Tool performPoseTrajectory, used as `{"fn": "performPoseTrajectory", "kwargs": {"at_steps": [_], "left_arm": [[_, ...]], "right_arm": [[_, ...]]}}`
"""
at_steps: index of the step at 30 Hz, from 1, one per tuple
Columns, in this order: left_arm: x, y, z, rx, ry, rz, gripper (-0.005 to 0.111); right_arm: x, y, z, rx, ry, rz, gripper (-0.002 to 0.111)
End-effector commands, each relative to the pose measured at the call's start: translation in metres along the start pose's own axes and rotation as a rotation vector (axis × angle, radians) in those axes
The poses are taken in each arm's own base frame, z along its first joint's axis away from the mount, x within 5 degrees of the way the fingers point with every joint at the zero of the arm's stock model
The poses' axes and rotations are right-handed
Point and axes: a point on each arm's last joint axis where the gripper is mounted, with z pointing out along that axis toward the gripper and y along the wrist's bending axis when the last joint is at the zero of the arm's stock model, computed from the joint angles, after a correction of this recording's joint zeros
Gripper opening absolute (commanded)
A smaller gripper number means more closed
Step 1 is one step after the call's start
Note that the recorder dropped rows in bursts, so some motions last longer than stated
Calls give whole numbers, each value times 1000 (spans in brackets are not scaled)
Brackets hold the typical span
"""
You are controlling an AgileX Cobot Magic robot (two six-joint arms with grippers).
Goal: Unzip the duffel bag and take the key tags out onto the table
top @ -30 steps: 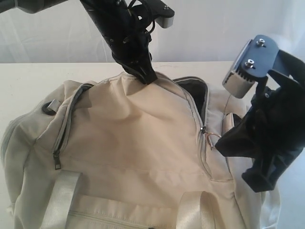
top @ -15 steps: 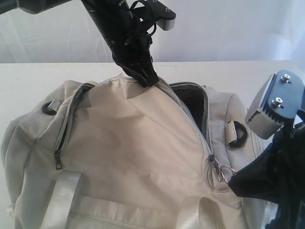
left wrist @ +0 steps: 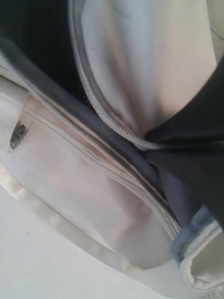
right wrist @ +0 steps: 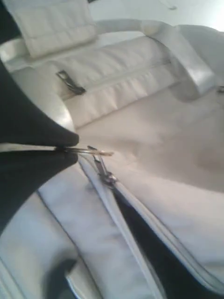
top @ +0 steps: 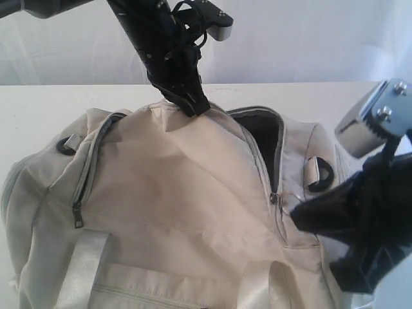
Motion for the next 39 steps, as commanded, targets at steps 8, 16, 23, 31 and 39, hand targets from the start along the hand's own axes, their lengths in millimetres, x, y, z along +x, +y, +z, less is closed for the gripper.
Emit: {"fn": "performPoseTrajectory", "kwargs": {"at_steps": [8, 16, 23, 31, 39], "left_arm": [[-4, 3, -20, -52, -86, -25, 0], [-5, 3, -21, -58, -99, -27, 0], [-5, 3, -21, -63, -97, -27, 0], [11, 0, -21, -22, 83, 10, 0], [17, -5, -27, 13, 130, 38, 0]], "right_arm": [[-24, 10, -20, -53, -63, -51, 0], [-11, 18, -15, -194, 113, -45, 0], [-6, 19, -13, -241, 183, -44, 0], [-11, 11, -10, -143, 120, -62, 0], [-14, 8, -10, -112, 86, -62, 0]]}}
